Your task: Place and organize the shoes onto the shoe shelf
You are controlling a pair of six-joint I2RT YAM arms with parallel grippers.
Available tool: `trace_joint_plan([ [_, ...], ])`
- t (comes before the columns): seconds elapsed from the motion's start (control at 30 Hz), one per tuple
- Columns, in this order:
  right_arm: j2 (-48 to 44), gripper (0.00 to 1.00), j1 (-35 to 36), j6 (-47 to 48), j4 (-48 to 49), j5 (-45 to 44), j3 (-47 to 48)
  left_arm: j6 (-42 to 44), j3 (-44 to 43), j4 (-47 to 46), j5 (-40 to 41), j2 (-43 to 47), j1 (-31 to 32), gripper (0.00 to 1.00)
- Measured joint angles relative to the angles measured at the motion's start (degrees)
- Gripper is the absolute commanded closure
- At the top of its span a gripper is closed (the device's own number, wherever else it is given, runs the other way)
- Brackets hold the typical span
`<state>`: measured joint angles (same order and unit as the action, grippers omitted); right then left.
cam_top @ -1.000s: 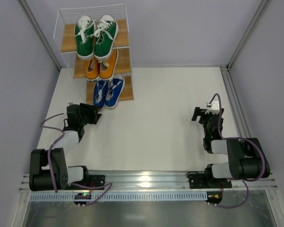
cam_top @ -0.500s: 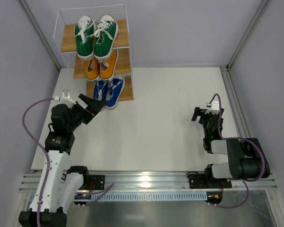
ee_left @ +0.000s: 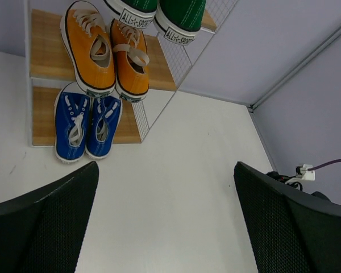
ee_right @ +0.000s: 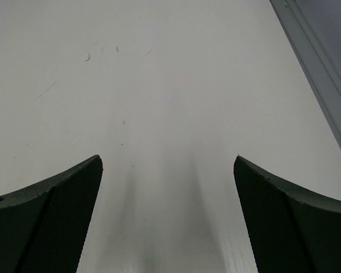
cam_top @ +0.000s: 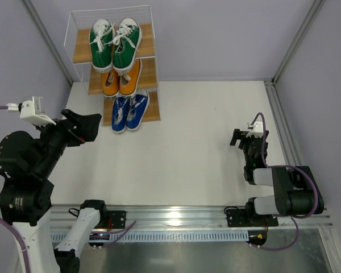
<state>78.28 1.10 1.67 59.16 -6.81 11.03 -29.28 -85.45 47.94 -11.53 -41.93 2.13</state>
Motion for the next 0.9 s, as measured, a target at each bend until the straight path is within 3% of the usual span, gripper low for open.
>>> trace_joint_plan([
  [0.27,0.00,0.03,0.00,0.00,0.00,0.00,0.00,5.62,-10.12,7.91,-0.26,-3.82,1.33,0.00],
  [0.47,0.00,0.03,0.00,0.00,0.00,0.00,0.00,5.75,-15.50,8.48,-3.34,-6.93,2.71,0.00],
  [0.9,0.00,0.03,0.00,0.00,0.00,0.00,0.00,6.93,-17.40,8.37,-0.90,-7.91,10.99,0.00],
])
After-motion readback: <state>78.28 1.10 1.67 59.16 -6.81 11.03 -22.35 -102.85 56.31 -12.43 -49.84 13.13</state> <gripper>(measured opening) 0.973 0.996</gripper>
